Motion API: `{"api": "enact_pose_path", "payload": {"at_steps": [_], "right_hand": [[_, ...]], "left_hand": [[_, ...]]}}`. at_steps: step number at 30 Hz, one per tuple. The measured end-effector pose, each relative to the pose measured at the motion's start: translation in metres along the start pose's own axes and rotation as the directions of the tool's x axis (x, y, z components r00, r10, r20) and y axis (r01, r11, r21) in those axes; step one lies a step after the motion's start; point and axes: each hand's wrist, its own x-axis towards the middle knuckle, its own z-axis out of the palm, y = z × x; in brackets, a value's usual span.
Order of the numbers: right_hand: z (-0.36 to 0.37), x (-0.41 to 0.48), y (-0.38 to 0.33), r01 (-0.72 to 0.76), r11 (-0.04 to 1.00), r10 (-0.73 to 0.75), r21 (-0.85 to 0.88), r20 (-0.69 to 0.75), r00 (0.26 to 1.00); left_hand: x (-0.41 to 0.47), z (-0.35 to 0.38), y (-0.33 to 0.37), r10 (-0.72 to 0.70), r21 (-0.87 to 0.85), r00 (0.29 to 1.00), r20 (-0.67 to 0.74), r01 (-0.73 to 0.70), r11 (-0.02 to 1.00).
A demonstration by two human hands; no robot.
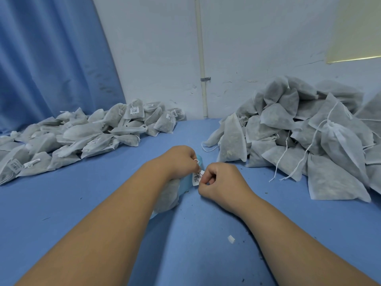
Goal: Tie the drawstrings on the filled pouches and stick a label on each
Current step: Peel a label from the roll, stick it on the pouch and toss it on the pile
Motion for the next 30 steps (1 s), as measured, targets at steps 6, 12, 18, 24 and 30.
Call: {"api": "enact_pose_path", "payload": {"at_steps": [6, 12, 18, 24, 30], "right_hand": [[-0.001, 0.0, 0.001, 0.027, 0.999, -0.028, 0.021, 0.024, 0.999], [-0.002, -0.001, 0.001, 0.031, 0.999, -0.032, 0.022, 0.034, 0.999], [0.005, -0.008, -0.006, 0.115, 0.986, -0.101, -0.117, 0.126, 0.987], [0.007, -0.009, -0.006, 0.094, 0.996, -0.093, 0.003, 0.131, 0.987], [-0.025, 0.004, 0.009, -0.193, 0.836, 0.146, 0.514, 0.131, 0.981]], "left_hand": [[0.001, 0.0, 0.0, 0.0, 0.006, 1.0, 0.003, 0.0, 1.0], [0.001, -0.001, 0.0, 0.001, 0.007, 1.0, 0.012, -0.001, 1.0], [0.003, 0.001, -0.001, 0.011, 0.011, 1.0, -0.013, -0.01, 1.0], [0.003, 0.0, -0.003, 0.018, 0.012, 1.0, -0.003, -0.018, 1.0], [0.004, -0.001, -0.005, 0.014, 0.025, 1.0, 0.004, -0.014, 1.0]]}}
